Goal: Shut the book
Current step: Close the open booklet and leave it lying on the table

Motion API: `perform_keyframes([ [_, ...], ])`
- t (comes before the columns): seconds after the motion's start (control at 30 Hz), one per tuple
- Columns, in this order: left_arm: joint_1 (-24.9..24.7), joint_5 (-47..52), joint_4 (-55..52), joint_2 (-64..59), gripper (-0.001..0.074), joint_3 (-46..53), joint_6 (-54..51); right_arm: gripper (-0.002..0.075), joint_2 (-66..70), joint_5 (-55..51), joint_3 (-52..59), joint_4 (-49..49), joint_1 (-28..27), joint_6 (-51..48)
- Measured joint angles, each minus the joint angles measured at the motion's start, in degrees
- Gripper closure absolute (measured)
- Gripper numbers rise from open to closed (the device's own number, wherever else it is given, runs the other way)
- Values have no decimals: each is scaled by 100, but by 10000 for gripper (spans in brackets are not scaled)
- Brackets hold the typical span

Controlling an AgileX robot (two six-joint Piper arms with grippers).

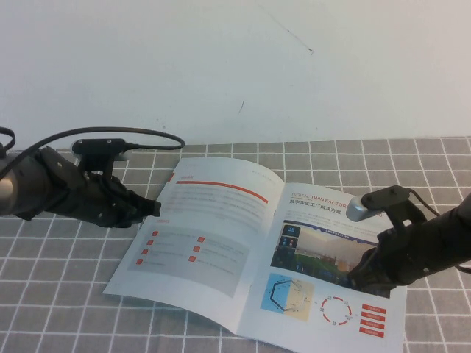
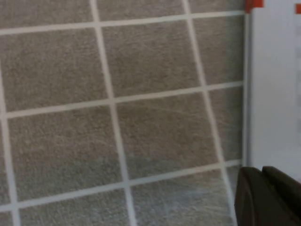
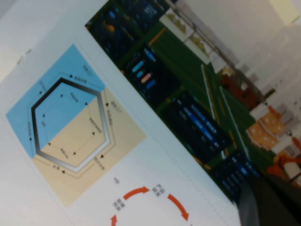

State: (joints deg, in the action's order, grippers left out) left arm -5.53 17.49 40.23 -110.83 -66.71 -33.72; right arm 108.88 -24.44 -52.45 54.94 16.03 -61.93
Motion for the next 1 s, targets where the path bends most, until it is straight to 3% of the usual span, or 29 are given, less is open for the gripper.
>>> perform_keyframes([
  [0.37,10,71,387,-318,738,-62,-17,729,13,0,-9,9,0,-10],
  [0.47,18,791,1322,-349,738,-72,-215,729,13,0,-9,22,0,-10],
  [0.67,-18,2727,3666,-448,738,-61,-1905,729,36,0,-9,220,0,-10],
  [0.8,-137,3698,5066,-448,738,-61,-2446,729,70,-14,-9,470,0,-10],
  [1.0,-390,4631,5582,-448,738,-61,-2765,729,49,-194,-36,458,-10,278],
])
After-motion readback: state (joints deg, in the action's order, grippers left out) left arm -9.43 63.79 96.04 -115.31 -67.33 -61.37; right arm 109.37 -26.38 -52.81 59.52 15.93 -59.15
